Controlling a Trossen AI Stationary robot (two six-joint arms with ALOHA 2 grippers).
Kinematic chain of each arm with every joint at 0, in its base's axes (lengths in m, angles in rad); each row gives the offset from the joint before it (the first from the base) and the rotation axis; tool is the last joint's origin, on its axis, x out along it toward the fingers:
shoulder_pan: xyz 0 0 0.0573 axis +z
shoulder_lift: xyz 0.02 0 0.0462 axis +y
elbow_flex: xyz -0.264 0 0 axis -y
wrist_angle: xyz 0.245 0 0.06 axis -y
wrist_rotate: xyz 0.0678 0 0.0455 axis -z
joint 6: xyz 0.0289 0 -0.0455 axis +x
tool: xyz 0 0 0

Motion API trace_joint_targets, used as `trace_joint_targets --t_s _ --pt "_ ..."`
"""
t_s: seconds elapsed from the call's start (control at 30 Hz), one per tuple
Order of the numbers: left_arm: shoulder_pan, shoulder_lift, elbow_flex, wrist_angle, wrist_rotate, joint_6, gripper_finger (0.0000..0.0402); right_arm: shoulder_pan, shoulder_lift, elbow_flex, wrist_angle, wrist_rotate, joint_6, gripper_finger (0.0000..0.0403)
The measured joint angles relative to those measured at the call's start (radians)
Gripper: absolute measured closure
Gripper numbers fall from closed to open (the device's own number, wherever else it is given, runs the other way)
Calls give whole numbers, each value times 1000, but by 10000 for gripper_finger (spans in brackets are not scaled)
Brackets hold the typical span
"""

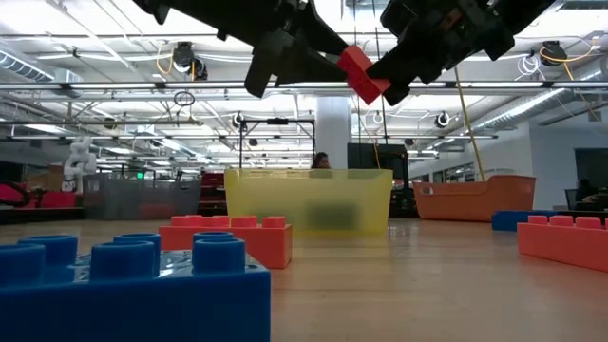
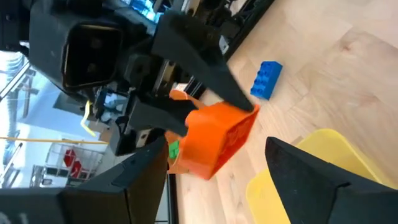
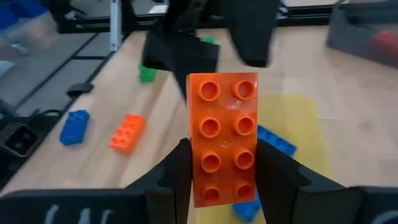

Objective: Sort & place blocks by color
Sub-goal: Put the orange game piece into the black bin

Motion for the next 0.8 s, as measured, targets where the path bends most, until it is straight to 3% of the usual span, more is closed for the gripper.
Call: trace_joint_targets --t_s 0.17,0.3,0.8 --pt "0 0 0 -2 1 7 154 15 24 0 1 -43 22 285" --pt "-1 0 0 -18 61 7 166 19 53 0 6 -47 34 285" --pt "-13 0 0 -33 71 -28 214 22 69 -2 136 -121 111 285"
